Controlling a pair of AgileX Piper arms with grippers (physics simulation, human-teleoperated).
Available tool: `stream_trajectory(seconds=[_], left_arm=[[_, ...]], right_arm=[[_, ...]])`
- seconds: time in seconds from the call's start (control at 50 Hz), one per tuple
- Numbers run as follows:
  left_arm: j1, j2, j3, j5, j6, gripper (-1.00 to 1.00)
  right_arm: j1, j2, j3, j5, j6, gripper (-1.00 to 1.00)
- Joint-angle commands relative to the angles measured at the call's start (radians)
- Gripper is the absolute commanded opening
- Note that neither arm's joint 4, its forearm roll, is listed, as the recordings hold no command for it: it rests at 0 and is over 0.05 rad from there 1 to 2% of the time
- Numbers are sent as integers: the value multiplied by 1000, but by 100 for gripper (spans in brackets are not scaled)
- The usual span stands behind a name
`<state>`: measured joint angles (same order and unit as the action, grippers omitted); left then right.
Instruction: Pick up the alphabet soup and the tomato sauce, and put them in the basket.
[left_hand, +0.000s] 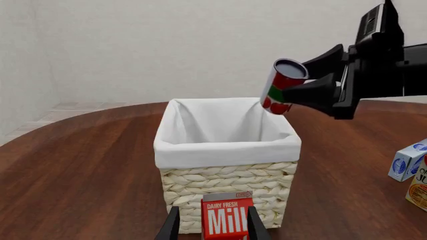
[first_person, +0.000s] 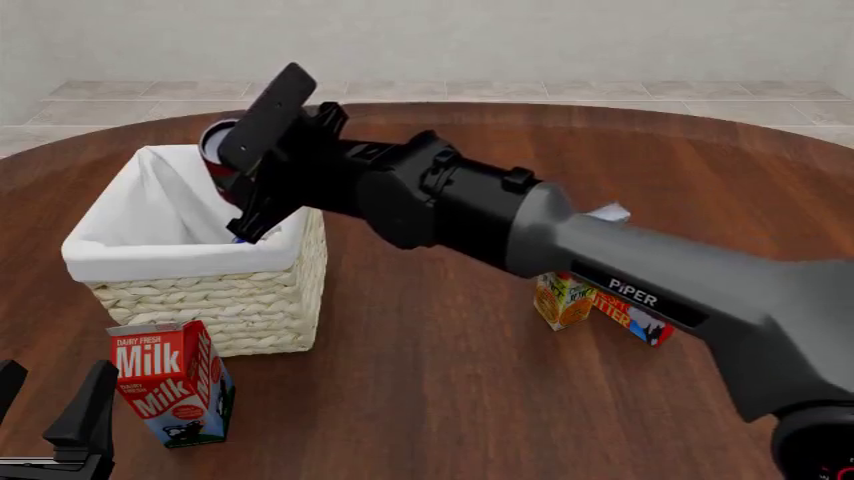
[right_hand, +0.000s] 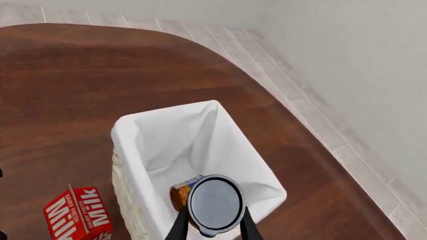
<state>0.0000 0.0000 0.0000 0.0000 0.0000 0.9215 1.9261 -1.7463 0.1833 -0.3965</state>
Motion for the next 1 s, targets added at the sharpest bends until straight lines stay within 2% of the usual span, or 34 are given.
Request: stream_trajectory(seconds=[0.02, 1.0], left_arm=[[0, 0, 0, 0, 0, 100], [0, 0, 0, 0, 0, 100]], right_arm=[[10, 16, -21, 5, 7, -100], [24, 89, -104, 30, -1, -100]])
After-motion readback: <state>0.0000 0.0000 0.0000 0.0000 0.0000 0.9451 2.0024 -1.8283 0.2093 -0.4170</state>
